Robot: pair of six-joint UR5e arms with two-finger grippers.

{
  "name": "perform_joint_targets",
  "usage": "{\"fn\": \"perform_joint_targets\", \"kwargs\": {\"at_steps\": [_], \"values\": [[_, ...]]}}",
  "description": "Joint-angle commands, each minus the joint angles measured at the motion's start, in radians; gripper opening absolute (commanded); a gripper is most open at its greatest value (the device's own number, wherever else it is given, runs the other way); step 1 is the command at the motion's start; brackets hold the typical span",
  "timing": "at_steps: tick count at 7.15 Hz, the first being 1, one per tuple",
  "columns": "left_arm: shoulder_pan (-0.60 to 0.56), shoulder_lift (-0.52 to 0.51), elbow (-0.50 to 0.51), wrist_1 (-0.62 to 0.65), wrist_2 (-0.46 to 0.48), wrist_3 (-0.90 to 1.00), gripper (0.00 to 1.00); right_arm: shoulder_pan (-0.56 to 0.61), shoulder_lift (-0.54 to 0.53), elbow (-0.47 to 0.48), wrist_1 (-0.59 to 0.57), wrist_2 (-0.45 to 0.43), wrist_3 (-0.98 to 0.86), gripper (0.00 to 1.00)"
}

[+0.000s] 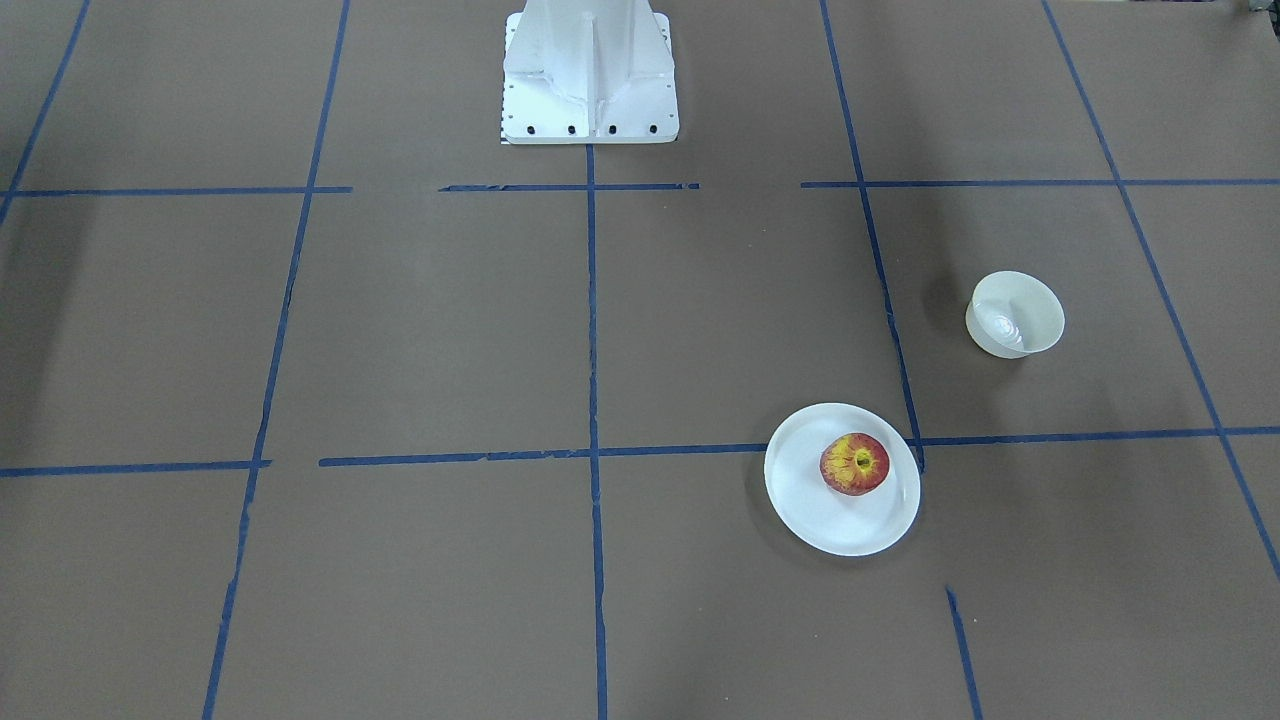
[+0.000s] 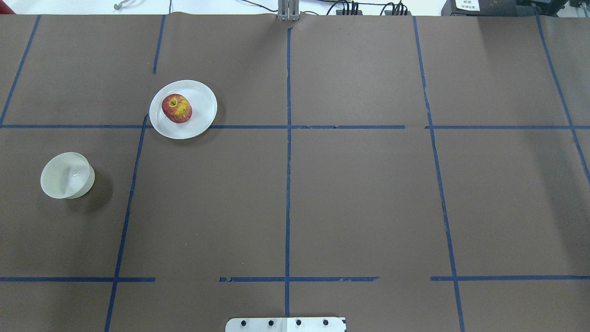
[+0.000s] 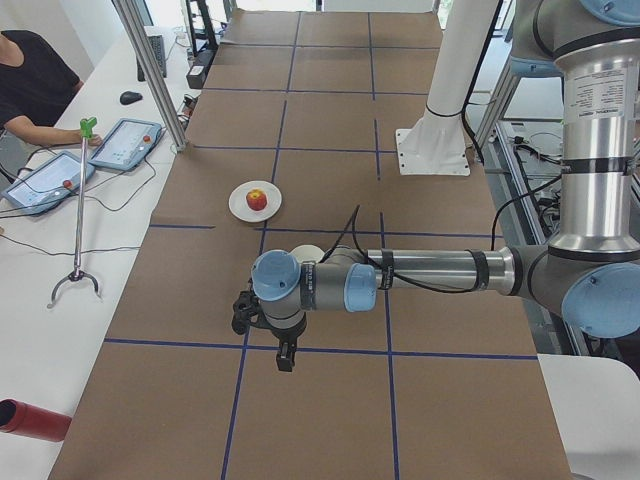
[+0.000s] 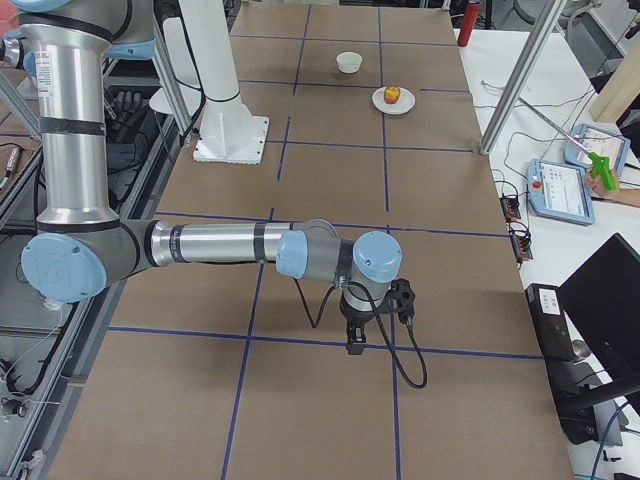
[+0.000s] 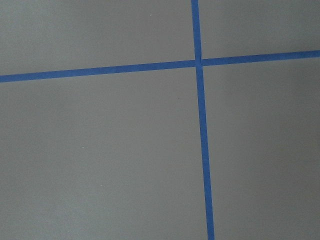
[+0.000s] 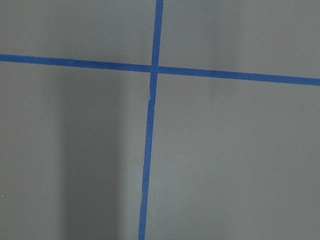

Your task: Move apple from plate to bowl

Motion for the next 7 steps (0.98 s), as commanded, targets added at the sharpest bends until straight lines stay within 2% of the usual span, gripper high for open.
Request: {"fn": "perform_joint_targets", "kwargs": {"at_steps": [1, 4, 5, 7], "values": [[0.000, -0.004, 0.003, -0.009, -0.006, 0.007, 1.00, 0.000, -0.001, 0.000, 0.000, 0.000, 0.000, 1.00], [0.008, -0.043, -0.031, -0.017, -0.007, -0.005, 1.00, 0.000, 0.000, 0.000, 0.000, 0.000, 0.000, 1.00], [0.038, -0.050, -0.090, -0.016, -0.009, -0.036, 1.00, 0.000, -0.001, 0.000, -0.001, 0.000, 0.000, 1.00], [0.212, -0.092, -0.242, -0.015, -0.004, -0.288, 1.00, 0.000, 0.000, 0.000, 0.000, 0.000, 0.000, 1.00]]}}
